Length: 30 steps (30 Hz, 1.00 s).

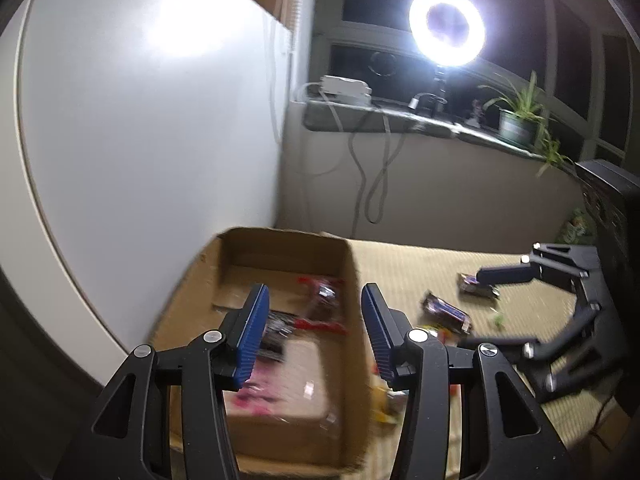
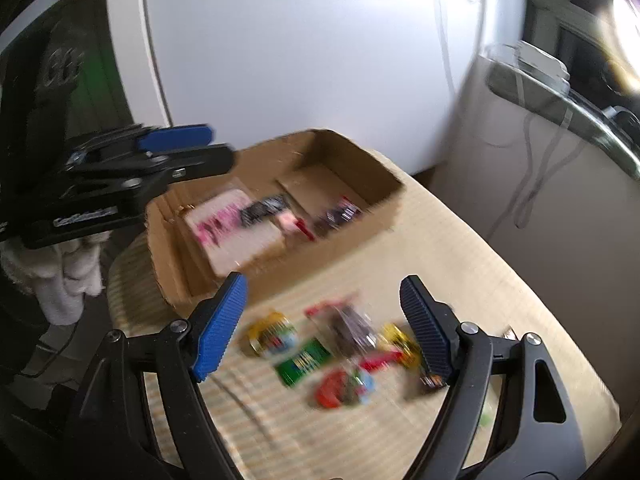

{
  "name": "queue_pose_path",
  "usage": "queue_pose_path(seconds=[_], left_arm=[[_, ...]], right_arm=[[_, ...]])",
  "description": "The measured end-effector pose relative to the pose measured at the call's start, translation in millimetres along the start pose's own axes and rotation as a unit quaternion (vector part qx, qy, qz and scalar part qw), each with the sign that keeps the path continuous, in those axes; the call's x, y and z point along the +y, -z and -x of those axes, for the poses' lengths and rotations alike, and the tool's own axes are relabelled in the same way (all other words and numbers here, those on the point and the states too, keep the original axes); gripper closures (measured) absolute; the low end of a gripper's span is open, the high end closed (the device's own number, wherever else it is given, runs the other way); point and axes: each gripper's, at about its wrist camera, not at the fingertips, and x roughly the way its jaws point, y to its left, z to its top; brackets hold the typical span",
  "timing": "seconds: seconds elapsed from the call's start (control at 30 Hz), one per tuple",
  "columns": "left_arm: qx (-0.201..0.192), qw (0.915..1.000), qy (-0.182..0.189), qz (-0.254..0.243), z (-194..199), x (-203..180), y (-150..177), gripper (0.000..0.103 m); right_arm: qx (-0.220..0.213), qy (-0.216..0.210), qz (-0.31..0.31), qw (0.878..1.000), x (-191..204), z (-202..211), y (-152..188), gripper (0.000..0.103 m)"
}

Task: Organize snacks
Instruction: 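Open both grippers over the box and move them back to the snacks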

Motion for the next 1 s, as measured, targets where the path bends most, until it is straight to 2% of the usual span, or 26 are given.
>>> queue_pose_path(seconds=[0.07,0.3,0.6,0.73,0.87,1.0], left_arm=[[0.001,0.9999,0.014,-0.004,2,-11,6,0.052],[0.021,0.9975,0.061,-0.029,-1,-55,24,0.052],[0.071,0.9914,0.096,-0.055,-30,-100,53,0.052],[0.094,0.989,0.097,-0.061,-47,-110,63,0.052],[0.107,0.9883,0.092,-0.06,-59,-111,67,0.052],[0.121,0.9869,0.086,-0.063,-72,-113,70,0.052]], right_arm=[[0.0,0.017,-0.012,1.0,-12,9,10,0.022],[0.01,0.075,-0.057,0.995,-66,42,62,0.021],[0.057,0.121,-0.068,0.989,-103,49,124,0.021],[0.065,0.119,-0.075,0.988,-113,46,137,0.021],[0.058,0.096,-0.1,0.989,-124,37,137,0.021],[0.056,0.084,-0.097,0.99,-124,22,128,0.024]])
